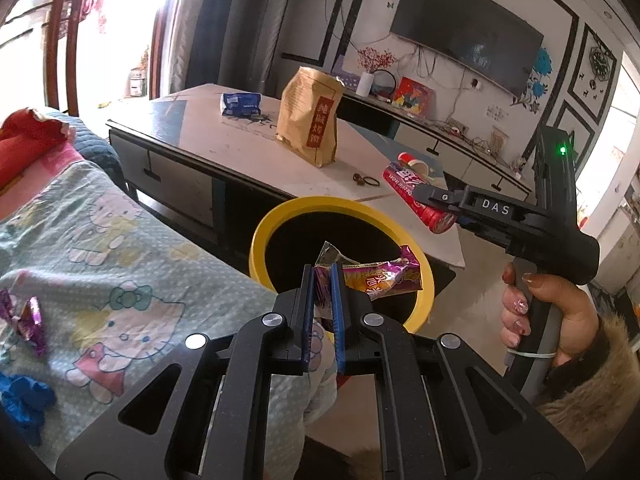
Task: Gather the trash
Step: 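Carry candy tube in right tool over yellow bin while left tool carries wrapper there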
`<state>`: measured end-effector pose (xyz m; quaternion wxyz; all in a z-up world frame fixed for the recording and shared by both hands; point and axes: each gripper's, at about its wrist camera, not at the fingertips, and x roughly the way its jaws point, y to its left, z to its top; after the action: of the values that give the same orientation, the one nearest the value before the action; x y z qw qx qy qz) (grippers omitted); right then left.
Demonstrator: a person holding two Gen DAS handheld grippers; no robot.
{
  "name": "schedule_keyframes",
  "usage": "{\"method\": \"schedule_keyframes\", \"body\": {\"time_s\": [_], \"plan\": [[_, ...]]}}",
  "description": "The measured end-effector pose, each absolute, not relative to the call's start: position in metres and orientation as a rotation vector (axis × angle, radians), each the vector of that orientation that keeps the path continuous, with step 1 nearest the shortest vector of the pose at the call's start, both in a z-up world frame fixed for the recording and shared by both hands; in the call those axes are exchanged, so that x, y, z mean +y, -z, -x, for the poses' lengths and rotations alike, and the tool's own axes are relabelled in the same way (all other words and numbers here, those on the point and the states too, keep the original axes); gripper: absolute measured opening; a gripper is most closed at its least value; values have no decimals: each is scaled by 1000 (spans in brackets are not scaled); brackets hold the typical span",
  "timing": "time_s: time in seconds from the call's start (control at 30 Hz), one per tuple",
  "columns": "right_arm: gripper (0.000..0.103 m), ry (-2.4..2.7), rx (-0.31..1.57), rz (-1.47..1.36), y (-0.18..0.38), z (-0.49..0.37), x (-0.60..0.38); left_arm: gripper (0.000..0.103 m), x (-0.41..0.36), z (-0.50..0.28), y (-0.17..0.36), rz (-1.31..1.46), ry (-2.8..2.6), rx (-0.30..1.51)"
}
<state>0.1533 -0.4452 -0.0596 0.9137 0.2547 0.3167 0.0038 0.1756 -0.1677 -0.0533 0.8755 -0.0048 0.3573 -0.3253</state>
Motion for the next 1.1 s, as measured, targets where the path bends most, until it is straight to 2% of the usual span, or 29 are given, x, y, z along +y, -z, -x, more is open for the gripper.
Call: {"method": "schedule_keyframes", "body": {"time_s": [1.1], "plan": [[30, 15, 745, -637, 115, -170, -483, 5, -247, -215, 116, -117, 718, 885]]}}
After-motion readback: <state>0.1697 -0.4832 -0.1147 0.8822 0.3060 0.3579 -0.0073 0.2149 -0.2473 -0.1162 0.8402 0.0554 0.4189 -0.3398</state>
